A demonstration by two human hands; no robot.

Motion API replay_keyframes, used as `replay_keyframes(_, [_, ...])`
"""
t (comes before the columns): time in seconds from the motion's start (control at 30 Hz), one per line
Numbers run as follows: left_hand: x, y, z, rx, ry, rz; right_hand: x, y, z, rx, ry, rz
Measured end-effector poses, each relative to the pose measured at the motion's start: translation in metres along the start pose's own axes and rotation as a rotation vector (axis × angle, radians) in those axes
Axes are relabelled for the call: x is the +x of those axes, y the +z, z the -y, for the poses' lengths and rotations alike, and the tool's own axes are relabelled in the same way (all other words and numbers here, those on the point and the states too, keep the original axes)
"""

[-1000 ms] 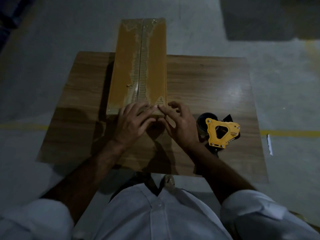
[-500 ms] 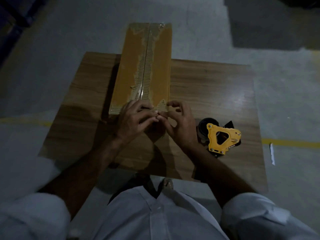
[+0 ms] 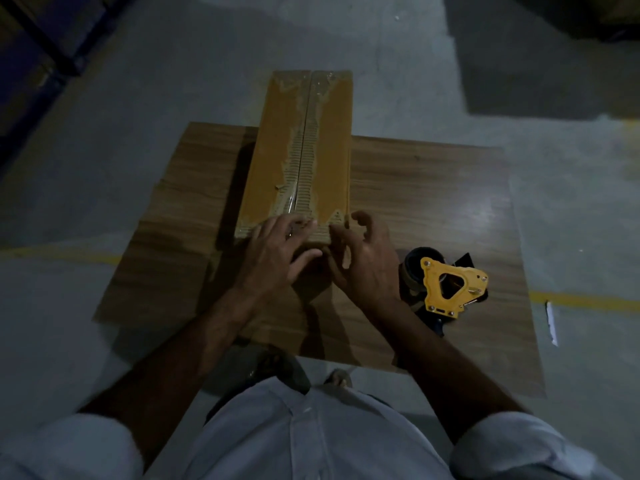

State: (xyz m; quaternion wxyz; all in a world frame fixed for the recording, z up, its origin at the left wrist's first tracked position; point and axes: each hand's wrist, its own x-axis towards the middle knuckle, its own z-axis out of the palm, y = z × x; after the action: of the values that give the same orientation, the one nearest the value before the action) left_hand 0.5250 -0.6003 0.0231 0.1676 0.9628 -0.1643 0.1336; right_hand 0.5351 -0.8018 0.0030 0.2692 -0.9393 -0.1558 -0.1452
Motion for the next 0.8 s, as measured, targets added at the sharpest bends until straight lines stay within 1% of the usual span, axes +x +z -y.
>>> replay_keyframes(0.07, [0.005, -0.001, 0.001, -0.067, 0.092, 0.004, 0.004, 0.000, 0.002, -0.042, -0.035, 0.050])
replay_keyframes(0.1, [0.007, -0.002, 0.002, -0.105, 0.110, 0.008, 0.004, 0.000, 0.002, -0.034, -0.041, 0.060])
replay_keyframes(0.23, [0.011, -0.002, 0.012, -0.161, 0.100, -0.003, 0.001, 0.001, -0.002, 0.048, 0.029, 0.001])
replay_keyframes(0.37, [0.006, -0.009, 0.035, -0.232, 0.099, 0.007, -0.003, -0.005, 0.003, 0.049, 0.110, 0.025])
replay_keyframes(0.47, [0.004, -0.018, 0.055, -0.260, 0.063, -0.005, 0.007, -0.009, 0.011, 0.017, 0.074, 0.034])
replay_keyframes(0.57, [0.015, -0.019, 0.061, -0.270, 0.082, -0.005, 0.026, -0.002, 0.025, -0.012, -0.003, 0.055])
replay_keyframes(0.7, [0.018, -0.015, 0.068, -0.306, 0.131, -0.013, 0.019, 0.013, 0.027, 0.006, 0.021, 0.033])
replay_keyframes(0.8, [0.010, -0.014, 0.077, -0.299, 0.196, -0.018, 0.015, 0.019, 0.029, -0.029, 0.033, 0.010])
